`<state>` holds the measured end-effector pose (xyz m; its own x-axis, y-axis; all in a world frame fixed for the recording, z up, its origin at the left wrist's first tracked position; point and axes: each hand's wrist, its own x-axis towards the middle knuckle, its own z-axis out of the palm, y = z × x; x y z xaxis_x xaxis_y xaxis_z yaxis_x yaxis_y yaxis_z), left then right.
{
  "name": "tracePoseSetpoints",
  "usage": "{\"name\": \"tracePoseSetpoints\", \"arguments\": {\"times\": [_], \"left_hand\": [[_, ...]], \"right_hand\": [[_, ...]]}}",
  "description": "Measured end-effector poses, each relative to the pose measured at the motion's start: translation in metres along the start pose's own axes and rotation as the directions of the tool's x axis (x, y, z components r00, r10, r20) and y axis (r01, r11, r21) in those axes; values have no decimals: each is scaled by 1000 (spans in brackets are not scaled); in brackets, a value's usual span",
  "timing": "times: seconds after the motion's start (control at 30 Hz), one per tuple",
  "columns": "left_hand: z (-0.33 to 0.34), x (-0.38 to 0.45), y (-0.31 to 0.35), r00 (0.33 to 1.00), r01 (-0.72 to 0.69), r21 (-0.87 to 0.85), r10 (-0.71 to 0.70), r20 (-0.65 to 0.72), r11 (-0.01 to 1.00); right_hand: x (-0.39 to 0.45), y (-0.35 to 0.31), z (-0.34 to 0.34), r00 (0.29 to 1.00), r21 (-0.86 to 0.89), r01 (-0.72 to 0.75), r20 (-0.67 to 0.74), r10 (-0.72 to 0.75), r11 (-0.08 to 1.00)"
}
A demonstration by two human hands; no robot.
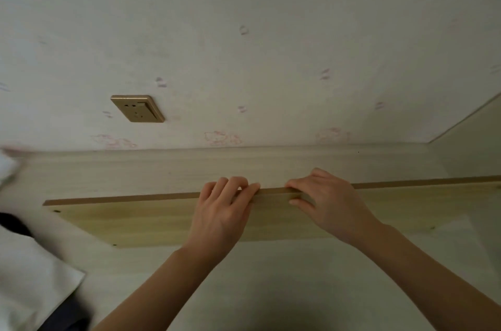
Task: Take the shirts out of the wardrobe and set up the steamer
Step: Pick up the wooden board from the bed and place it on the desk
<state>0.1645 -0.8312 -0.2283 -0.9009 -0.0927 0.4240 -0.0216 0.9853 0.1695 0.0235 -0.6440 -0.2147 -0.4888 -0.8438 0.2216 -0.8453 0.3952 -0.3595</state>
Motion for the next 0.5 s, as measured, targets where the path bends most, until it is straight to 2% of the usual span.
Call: {"name": "tracePoseSetpoints", "arguments": {"times": [0.1,0.17,0.33,0.5], "left_hand": [[12,1,-1,995,35,30,-32,-90,999],[25,-3,-1,992,78,76,-70,-103,994],[63,-32,-8,978,158,192,-180,103,969],[93,-51,-9,952,198,186,-234,200,962]], "right_hand": [[8,3,2,999,-57,-7,50,10,998],[15,5,4,993,-114,-23,115,36,993],[38,16,14,968,-174,-25,242,67,984],[52,28,30,958,-212,-17,276,77,977]]}}
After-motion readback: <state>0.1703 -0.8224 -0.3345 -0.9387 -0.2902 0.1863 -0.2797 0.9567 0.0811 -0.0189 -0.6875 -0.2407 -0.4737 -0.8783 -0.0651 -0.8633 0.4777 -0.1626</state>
